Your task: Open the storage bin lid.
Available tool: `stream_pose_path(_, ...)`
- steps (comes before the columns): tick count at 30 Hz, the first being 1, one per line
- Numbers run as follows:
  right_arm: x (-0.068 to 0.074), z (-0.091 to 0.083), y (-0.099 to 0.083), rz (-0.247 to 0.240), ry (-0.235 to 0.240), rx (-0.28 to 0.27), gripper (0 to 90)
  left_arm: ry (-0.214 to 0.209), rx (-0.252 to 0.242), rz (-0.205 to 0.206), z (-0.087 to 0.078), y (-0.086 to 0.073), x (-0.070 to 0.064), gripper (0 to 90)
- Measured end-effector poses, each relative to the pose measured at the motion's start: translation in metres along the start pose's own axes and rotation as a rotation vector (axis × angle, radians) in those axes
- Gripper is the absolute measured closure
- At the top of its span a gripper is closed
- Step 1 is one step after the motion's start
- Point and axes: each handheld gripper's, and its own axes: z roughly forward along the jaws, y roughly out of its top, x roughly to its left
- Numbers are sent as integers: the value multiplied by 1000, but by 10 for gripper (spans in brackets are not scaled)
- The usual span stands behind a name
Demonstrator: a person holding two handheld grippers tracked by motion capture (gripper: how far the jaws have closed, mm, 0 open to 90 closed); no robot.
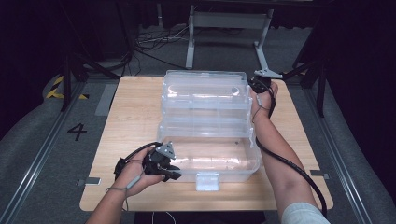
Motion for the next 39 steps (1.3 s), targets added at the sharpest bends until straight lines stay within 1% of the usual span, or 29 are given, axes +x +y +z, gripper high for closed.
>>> stream_pose_path(8,0,1,-1,-20,4,-11,810,0,-1,-1,0,0,0,761)
stream_pose_path(10,-1,-1,0,-13,-3,-17,752,-3,0,-6,0,0,0,760)
stream_pose_path(11,-3,-3,1,-1,6,-22,727,-7,-1,-8,0,0,1,758)
stream_pose_path(15,-3,-11,5,10,16,-39,657,-11,-4,-8,-3,2,1,749)
stream_pose_path(16,-3,-11,5,10,16,-39,657,-11,-4,-8,-3,2,1,739)
stream_pose_path(17,-4,-15,7,15,20,-51,638,-16,-6,-10,-4,3,0,739)
stream_pose_path(19,-5,-21,10,15,19,-62,617,-27,-24,-2,-9,5,0,720)
stream_pose_path(20,-6,-24,11,17,22,-65,613,-24,-42,2,-15,7,-1,720)
stream_pose_path(21,-6,-24,11,17,22,-65,613,-24,-42,2,-15,7,-1,704)
stream_pose_path(22,-8,-31,14,18,18,-72,601,-21,-53,3,-18,8,-1,704)
stream_pose_path(23,-8,-31,14,18,18,-72,601,-21,-53,3,-18,8,-1,696)
stream_pose_path(24,-10,-39,17,20,15,-80,593,-25,-58,5,-22,8,0,693)
stream_pose_path(25,-10,-39,17,20,15,-80,586,-23,-63,3,-24,8,0,693)
stream_pose_path(29,-12,-49,19,22,15,-83,565,-13,-89,-26,-32,7,4,665)
stream_pose_path(31,-13,-54,19,29,18,-84,545,-15,-101,-43,-36,5,6,645)
stream_pose_path(35,-14,-69,21,58,66,-81,524,-5,-125,-77,-47,1,10,600)
stream_pose_path(37,-14,-77,22,55,81,-77,521,14,-135,-96,-53,-1,13,586)
stream_pose_path(38,-14,-82,23,47,85,-73,520,22,-139,-107,-56,-3,14,576)
stream_pose_path(39,-13,-87,24,37,87,-74,516,25,-138,-108,-57,-4,15,576)
